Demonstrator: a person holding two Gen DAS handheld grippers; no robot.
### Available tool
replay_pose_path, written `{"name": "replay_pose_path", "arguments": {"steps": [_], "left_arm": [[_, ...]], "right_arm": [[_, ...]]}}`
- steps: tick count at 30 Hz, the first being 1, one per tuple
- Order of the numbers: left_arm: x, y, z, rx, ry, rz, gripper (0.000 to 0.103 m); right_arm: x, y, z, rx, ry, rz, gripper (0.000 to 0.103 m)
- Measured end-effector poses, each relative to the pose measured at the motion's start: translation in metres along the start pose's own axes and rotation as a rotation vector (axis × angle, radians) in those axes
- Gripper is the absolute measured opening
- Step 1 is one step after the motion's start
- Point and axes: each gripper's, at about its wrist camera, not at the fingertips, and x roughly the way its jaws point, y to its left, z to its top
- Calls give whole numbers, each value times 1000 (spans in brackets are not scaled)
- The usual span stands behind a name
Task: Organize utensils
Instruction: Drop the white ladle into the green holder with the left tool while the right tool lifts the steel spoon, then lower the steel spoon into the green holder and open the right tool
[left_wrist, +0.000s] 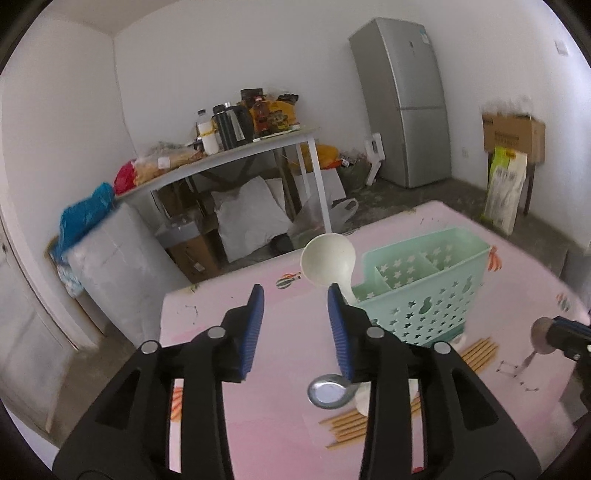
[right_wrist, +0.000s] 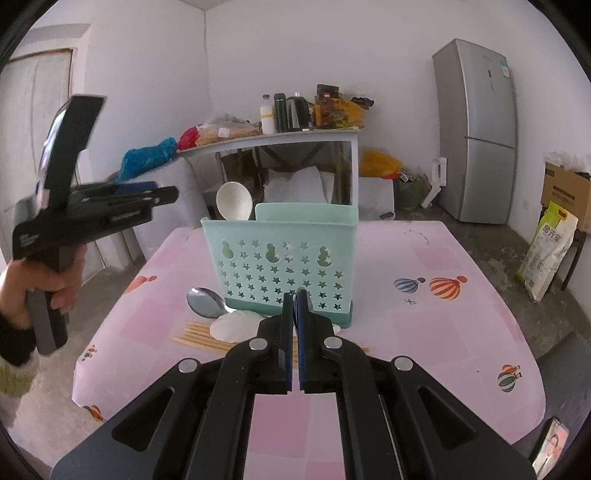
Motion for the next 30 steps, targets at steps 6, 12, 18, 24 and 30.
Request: {"name": "replay_pose_path", "arguments": {"steps": [6,12,18,24,30], "left_arm": [[-3,3,-19,-76,49,-21,45],[14,-5,-45,-142,182,-5,57],[28,-5,-66,-218,278,22,64],[44,-4,-83,-249,354,35,65],[51,-6,-90,-244,388,37,68]], "right_arm": [[-7,-13,12,64,-17,58,2],[-22,-35,41,141,-82,141,2],[-32,-54,86,195,-154,243,2],[-29,-60,126,236,-212,327,2],[-15,-54,151,232,-258,356,2]]}}
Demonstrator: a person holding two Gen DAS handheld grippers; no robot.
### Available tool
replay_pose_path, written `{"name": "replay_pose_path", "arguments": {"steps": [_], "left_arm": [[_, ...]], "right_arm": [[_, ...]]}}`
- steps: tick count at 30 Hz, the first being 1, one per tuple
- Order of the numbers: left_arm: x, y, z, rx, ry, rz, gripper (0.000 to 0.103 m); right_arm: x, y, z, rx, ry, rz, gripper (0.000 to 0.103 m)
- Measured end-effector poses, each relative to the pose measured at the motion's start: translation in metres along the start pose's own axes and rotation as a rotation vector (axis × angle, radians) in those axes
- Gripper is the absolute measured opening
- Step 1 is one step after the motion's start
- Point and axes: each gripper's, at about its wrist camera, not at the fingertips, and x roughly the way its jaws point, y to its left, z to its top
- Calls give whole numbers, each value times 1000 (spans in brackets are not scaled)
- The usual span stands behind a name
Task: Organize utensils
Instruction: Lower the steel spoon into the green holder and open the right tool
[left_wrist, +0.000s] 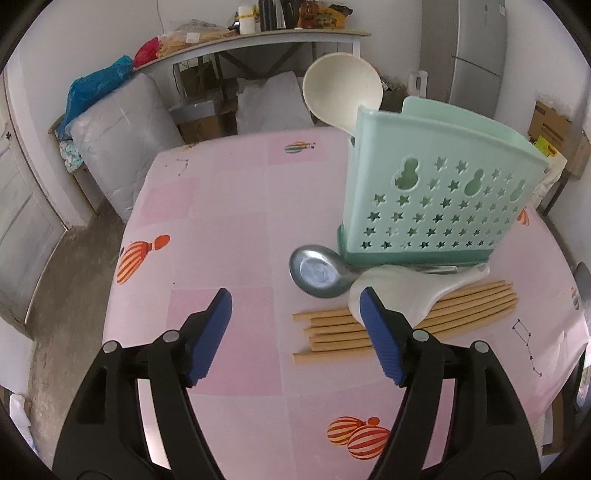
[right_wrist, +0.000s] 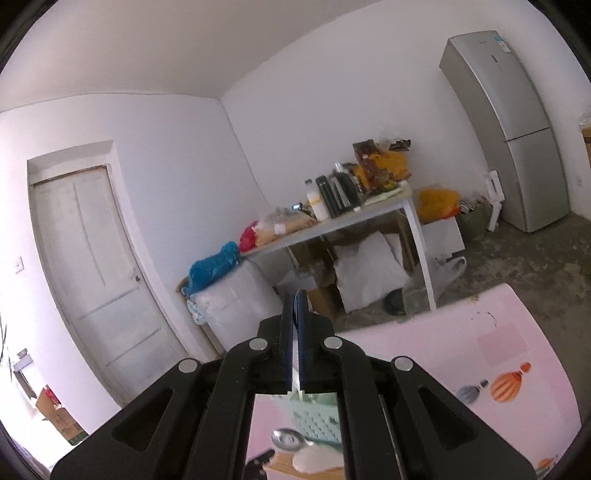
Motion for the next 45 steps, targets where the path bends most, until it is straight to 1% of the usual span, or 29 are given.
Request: {"name": "replay_pose_path", "arguments": {"steps": [4,9,12,17,25,30,34,45], "left_arm": [[5,1,0,-16,19,-1,69],[7,0,-1,-22,28,5,69],[8,0,-1,-24,29,7,69],[8,0,-1,-23,19,13,69],[5,-1,3,-22,0,30,69],[3,0,4,-19,-9,43,69],[2,0,5,-18,-12,49,69],[-3,1,5,-16,-25,66,69]], "right_arm": [[19,-4,8,4,-2,25,2],[48,-18,2,15,30,28,2],[61,-32,-9,41,60,30,2],[75,-60,-33,129,108,41,2],[76,-93,-61,228,147,15,2],[73,-105,-73,268,165,-3,2],[72,-110,-77,285,174,-11,2],[71,-112,-80,280,179,-49,2]]}}
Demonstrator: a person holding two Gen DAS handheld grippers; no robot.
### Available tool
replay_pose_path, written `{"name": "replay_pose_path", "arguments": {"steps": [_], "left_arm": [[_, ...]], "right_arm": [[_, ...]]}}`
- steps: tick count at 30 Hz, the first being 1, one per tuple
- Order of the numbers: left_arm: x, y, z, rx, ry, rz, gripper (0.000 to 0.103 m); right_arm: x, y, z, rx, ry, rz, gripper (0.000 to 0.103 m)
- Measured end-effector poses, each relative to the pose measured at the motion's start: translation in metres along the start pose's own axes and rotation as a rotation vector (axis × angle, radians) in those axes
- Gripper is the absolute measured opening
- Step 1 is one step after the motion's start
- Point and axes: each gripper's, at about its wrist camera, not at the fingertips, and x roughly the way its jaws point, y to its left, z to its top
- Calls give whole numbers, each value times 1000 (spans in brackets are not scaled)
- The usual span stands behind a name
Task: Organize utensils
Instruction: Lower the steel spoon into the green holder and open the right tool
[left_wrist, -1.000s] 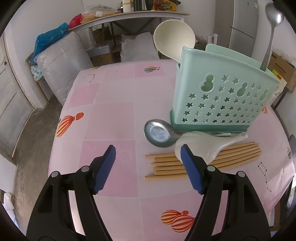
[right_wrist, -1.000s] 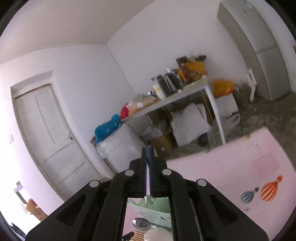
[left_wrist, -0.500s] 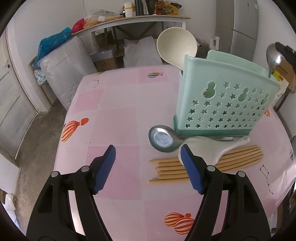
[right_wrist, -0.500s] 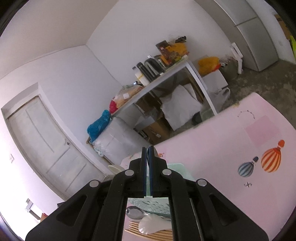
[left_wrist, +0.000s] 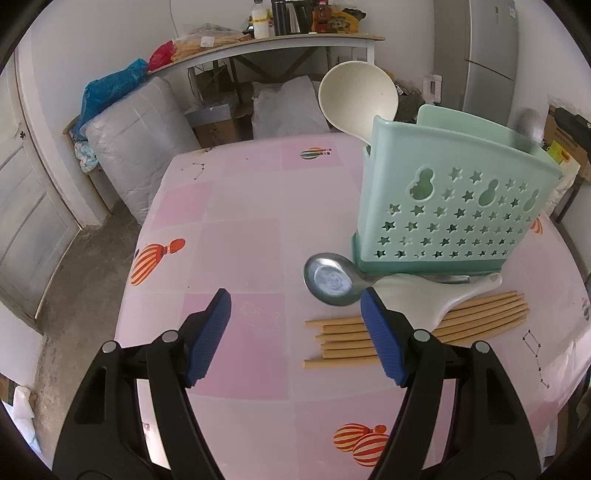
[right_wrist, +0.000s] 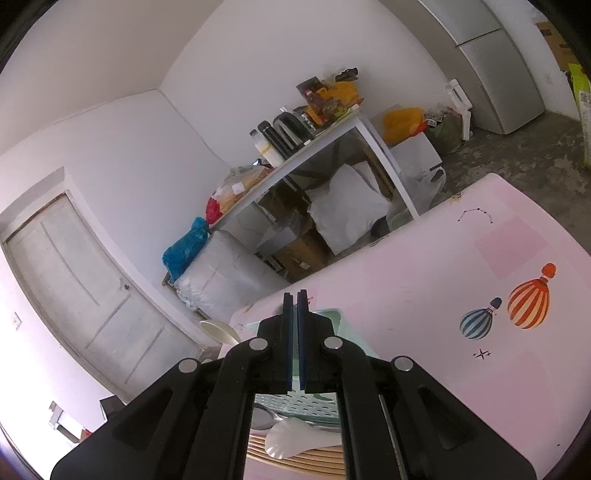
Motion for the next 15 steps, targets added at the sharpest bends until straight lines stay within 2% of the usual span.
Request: {"name": "replay_pose_path", "arguments": {"steps": [15], "left_arm": [[-6,5,0,-5,-18,10,69]], "right_arm": [[-10,19,-3,-91,-6,-57,5]]}}
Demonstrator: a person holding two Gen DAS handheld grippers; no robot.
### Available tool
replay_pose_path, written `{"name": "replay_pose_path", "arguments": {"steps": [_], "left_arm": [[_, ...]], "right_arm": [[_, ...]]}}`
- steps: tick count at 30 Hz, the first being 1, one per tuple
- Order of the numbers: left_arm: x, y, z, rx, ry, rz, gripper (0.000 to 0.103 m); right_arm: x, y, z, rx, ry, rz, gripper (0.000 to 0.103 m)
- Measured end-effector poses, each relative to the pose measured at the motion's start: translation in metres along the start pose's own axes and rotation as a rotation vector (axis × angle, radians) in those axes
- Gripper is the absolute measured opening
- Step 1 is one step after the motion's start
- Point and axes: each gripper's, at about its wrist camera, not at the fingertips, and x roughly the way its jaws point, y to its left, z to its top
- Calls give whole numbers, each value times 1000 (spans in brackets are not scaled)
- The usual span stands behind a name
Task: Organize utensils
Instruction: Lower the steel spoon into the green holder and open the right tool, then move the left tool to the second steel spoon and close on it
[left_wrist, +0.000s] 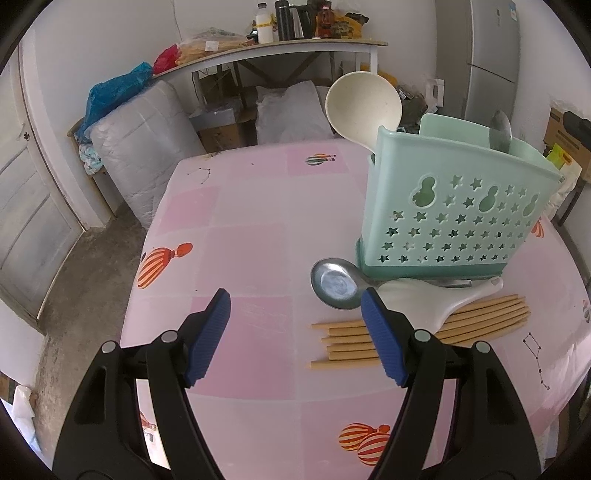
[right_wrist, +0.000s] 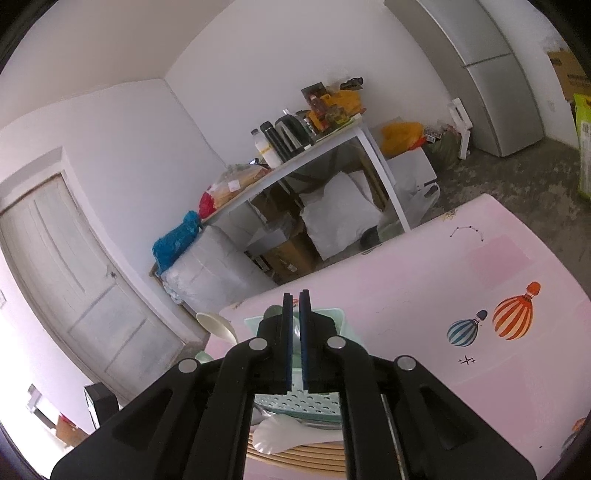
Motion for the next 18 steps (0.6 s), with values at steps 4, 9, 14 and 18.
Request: {"name": "replay_pose_path", "arguments": {"steps": [4,9,14,18], "left_arm": [[0,1,0,-1,-1,-1,69],[0,1,0,-2,-1,-1,69],[0,5,-1,-6,-1,-2,69],[0,8,-1,-8,-1,-1,69]], "right_arm": [[-1,8,-2,-35,17,-24,33],[-9,23,-9,-95,20,-56,51],[-17,36,-19,-156,36,-93,60],[-21,42,-34,-208,73,-136,65]]}}
